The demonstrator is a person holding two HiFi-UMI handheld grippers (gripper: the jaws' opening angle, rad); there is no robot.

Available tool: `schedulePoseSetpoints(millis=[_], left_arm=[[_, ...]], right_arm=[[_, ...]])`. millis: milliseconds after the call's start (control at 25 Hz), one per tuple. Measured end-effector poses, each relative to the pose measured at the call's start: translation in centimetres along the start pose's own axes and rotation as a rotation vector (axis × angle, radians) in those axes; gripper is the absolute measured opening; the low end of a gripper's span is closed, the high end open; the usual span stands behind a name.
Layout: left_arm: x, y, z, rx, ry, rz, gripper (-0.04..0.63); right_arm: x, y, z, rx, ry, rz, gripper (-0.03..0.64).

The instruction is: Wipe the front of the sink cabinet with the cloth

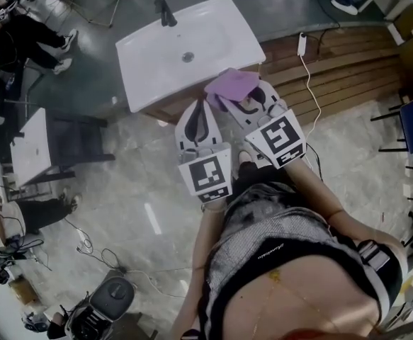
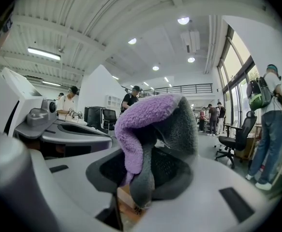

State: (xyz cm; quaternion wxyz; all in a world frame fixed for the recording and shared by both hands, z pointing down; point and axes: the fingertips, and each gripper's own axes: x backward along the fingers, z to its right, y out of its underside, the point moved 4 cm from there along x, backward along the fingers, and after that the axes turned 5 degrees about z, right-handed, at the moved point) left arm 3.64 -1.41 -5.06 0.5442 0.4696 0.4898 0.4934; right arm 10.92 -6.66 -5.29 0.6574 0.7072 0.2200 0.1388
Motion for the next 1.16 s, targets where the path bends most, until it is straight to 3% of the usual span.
schedulePoseSetpoints(millis=[1160], left_arm=[[1.6, 0.4, -1.1, 0.016, -0.026, 0.005, 0.000]], right_arm=[[-0.3, -0.2, -3.1, 0.020, -0.047, -0.015, 0.169]])
